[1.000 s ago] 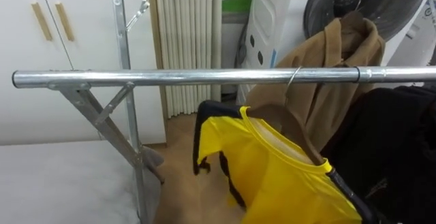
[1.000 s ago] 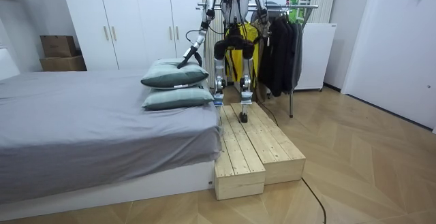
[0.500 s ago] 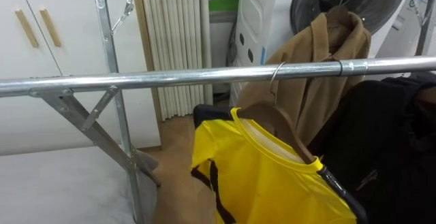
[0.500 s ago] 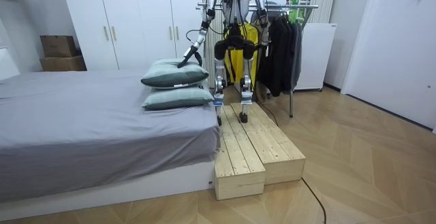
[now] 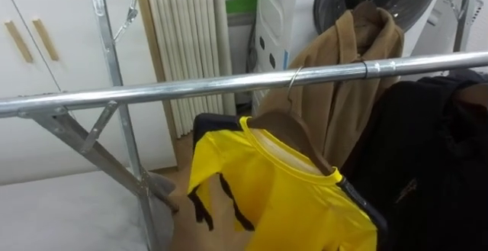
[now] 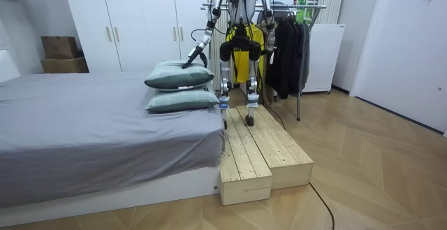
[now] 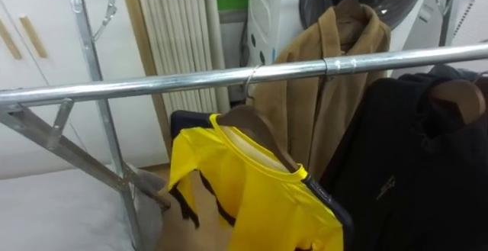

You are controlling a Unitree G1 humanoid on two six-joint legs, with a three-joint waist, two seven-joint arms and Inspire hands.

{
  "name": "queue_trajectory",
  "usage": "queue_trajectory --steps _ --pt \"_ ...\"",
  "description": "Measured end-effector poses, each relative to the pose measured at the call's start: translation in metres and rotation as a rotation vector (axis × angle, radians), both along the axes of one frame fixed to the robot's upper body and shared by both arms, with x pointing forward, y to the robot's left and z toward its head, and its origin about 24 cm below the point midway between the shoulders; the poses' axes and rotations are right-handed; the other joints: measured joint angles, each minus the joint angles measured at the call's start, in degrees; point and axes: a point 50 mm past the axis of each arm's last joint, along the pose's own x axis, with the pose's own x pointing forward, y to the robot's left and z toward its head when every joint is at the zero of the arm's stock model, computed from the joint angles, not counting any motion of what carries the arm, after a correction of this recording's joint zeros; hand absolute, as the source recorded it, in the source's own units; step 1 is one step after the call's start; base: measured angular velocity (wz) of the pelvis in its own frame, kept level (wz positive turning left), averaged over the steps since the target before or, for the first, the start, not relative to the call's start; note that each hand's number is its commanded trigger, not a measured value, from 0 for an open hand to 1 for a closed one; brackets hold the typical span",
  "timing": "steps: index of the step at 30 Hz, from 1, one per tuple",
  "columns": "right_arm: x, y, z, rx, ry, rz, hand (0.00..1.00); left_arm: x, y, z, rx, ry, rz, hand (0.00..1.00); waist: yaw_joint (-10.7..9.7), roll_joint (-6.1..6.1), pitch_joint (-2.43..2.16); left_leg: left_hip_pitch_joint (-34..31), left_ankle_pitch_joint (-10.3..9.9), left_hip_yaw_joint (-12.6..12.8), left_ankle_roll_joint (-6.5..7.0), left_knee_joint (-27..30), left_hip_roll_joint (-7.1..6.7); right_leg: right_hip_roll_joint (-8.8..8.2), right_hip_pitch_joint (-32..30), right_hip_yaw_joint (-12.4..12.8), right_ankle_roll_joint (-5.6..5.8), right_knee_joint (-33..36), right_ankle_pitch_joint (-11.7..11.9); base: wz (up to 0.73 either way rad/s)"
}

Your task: Hang clothes

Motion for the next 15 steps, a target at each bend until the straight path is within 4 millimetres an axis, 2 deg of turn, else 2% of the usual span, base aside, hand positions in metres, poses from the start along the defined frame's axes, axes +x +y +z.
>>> queue_trajectory --steps 2,11,15 --pt "-0.002 0.0 0.0 0.019 -0.005 -0.015 0.0 -0.002 -0.001 0.0 -0.008 0.008 0.004 0.0 -0.7 0.05 0.02 -0.2 0.0 0.0 0.0 0.0 -0.02 -0.01 -0.2 0.1 0.0 0.0 0.0 0.0" --pt "-0.01 0.002 -0.002 0.043 0.004 -0.086 0.0 -0.003 -0.003 -0.002 -0.02 0.003 0.001 0.0 -0.7 0.22 0.1 -0.5 0.0 -0.2 0.01 0.0 -0.11 -0.12 -0.3 0.0 0.05 -0.2 0.0 0.0" --pt "-0.015 0.001 -0.003 0.042 0.02 -0.105 0.0 -0.003 -0.004 -0.002 -0.038 0.0 0.004 0.0 -0.7 0.87 0.17 -0.4 0.0 -0.3 0.02 0.0 -0.12 -0.08 -0.2 0.1 0.11 -0.5 0.0 0.0"
